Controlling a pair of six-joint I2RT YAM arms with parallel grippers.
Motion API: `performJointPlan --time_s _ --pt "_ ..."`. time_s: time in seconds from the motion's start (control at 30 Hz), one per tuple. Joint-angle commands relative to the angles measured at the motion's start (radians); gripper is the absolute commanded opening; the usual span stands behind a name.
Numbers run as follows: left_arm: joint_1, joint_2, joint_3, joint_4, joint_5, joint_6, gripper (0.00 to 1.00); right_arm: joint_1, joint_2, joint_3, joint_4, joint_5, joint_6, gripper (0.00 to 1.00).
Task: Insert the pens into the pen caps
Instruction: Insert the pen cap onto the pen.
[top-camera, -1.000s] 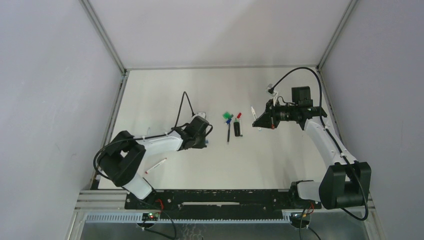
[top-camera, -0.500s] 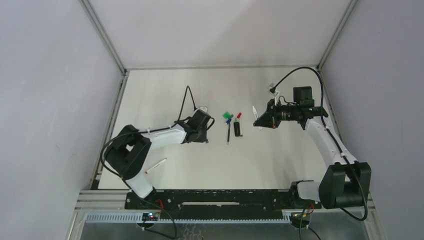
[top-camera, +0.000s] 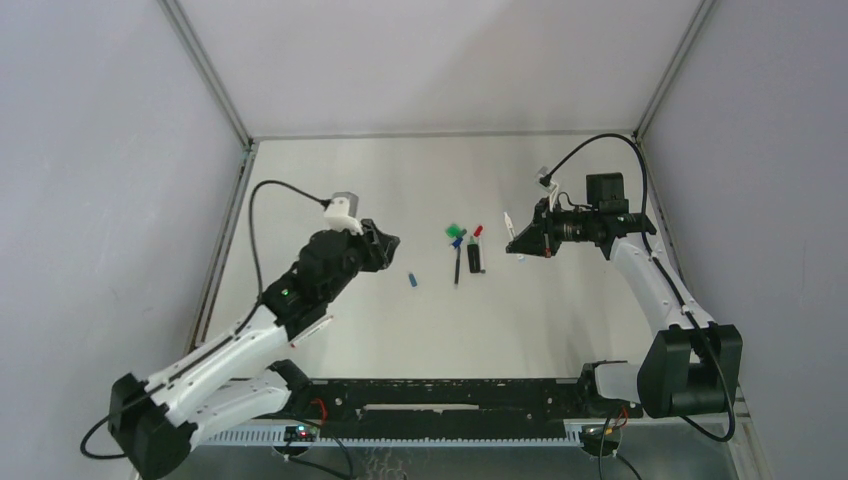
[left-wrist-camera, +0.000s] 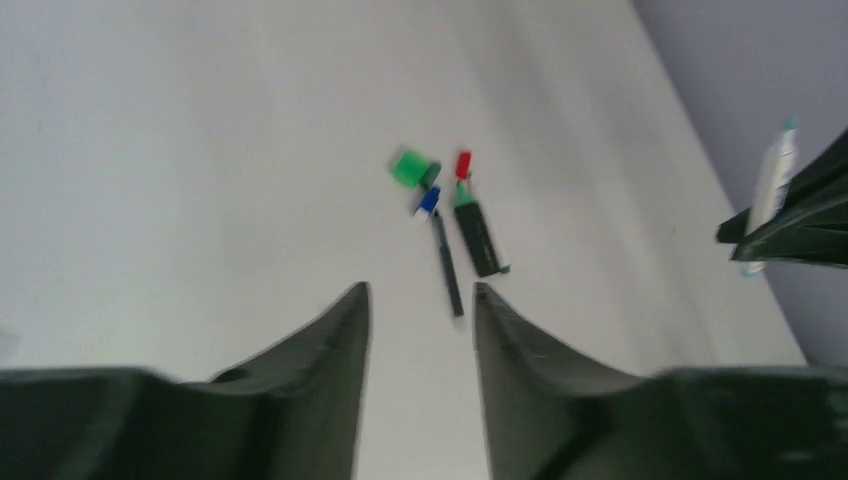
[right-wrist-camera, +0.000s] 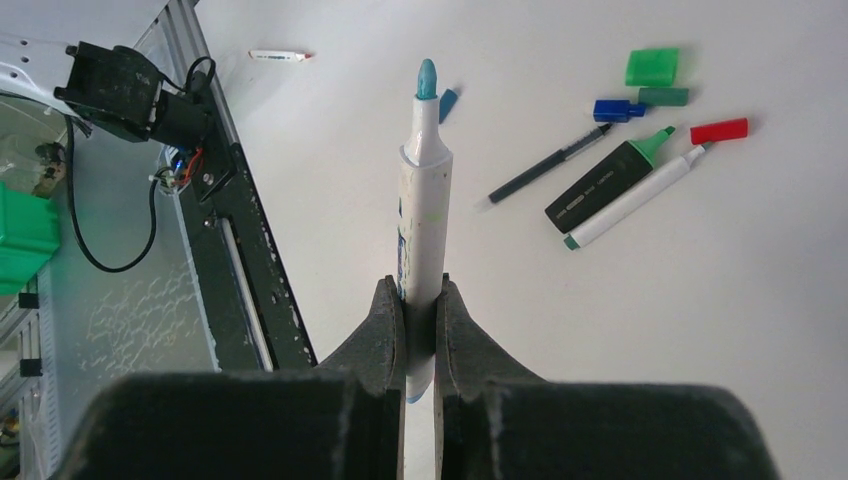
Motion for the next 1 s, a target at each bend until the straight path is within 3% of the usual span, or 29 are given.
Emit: performJointPlan --time_s 0.0,0.13,0.37,0.47,0.6,0.67,0.83,0.97 --pt "0.003 -0.099 -0.066 0.086 -0.05 -0.067 0.53 0.003 -0.017 0.034 -0.008 -0.034 -0.027 0.05" --pt "0.004 -0.098 -0.138 0.166 0.01 -0.172 0.73 0.005 -0.02 0.033 -0.012 -0.037 -0.028 0.05" --pt "0.003 0.136 -0.19 0.236 0.091 -0.388 0.69 0.006 -0.022 0.034 -0.015 -0.041 -0.029 0.05" --pt "-0.021 0.269 -0.112 0.126 0.049 -0.415 0.69 0.008 -0.024 0.034 -0.015 -0.043 -0.029 0.05" --pt "-0.052 0.475 0.097 -0.159 -0.04 -0.431 0.72 0.008 -0.028 0.034 -0.017 -0.04 -0.031 0.05" --pt "-0.064 0.576 0.2 -0.279 -0.079 -0.447 0.67 0.006 -0.029 0.033 -0.018 -0.037 -0.031 0.05" --pt "-0.076 0.755 0.364 -0.453 -0.124 -0.463 0.44 0.006 -0.033 0.034 -0.018 -0.036 -0.031 0.05" --pt "-0.08 0.816 0.424 -0.515 -0.156 -0.464 0.38 0.006 -0.034 0.034 -0.017 -0.037 -0.031 0.05"
